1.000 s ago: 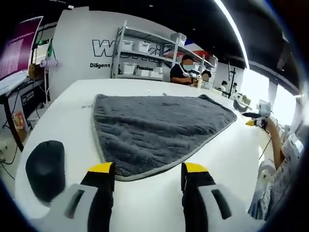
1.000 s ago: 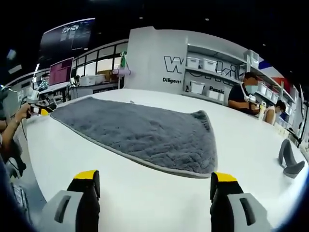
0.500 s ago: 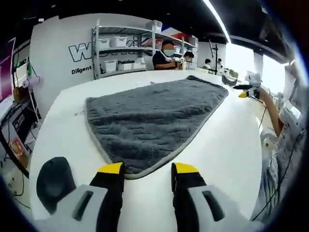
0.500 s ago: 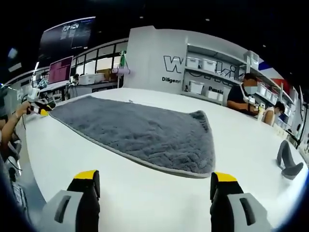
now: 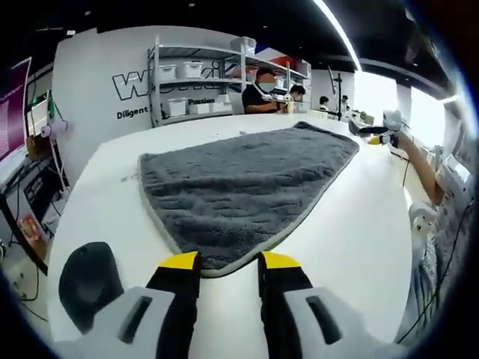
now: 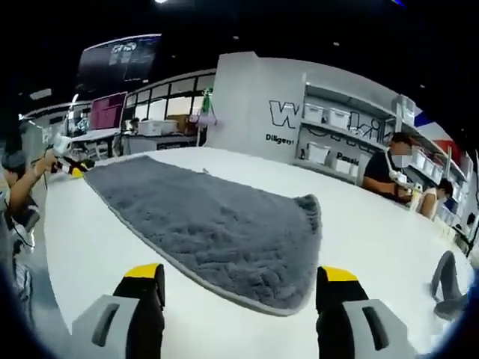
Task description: Fold the towel on the table until its edges align and the towel forms a compact rectangular stack.
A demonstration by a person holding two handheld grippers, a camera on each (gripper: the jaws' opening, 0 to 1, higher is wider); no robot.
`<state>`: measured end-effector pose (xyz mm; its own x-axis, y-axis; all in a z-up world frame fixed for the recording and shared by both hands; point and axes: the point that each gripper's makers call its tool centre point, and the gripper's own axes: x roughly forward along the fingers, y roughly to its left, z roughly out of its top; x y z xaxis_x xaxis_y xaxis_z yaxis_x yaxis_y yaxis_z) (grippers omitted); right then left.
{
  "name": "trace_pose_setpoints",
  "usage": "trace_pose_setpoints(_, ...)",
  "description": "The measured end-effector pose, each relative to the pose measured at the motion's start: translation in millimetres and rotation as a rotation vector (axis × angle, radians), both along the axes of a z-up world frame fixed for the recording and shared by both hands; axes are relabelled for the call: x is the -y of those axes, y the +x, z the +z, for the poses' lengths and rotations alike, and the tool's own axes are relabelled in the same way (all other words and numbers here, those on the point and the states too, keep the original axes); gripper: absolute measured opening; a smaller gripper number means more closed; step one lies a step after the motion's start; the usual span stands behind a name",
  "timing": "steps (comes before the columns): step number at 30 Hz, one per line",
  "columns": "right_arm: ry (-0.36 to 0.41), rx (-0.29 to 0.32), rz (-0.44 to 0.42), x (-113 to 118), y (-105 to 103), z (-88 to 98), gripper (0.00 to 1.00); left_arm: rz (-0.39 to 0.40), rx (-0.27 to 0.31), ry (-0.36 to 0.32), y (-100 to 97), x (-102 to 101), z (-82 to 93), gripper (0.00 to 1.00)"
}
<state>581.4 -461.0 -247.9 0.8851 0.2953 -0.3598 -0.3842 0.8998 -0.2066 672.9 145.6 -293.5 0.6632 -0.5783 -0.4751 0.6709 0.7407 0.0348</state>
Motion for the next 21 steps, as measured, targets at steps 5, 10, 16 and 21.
trace_pose_setpoints(5,-0.039,-0.116,0.057,-0.2,-3.2,-24.4,0.62,0.017,0.006,-0.002,2.0,-2.0,-0.4,0.29)
trace_pose_setpoints(10,-0.028,-0.184,0.034,14.7,-1.1,-42.2,0.57,0.02,0.014,-0.004,1.6,-1.6,-1.2,0.28)
trace_pose_setpoints(16,0.029,-0.211,-0.013,29.6,4.6,-51.9,0.35,0.011,0.016,-0.002,1.6,-3.2,-1.2,0.25)
trace_pose_setpoints(21,0.034,-0.199,-0.024,36.5,6.7,-51.2,0.26,0.01,0.014,-0.001,2.0,-3.7,-1.3,0.23)
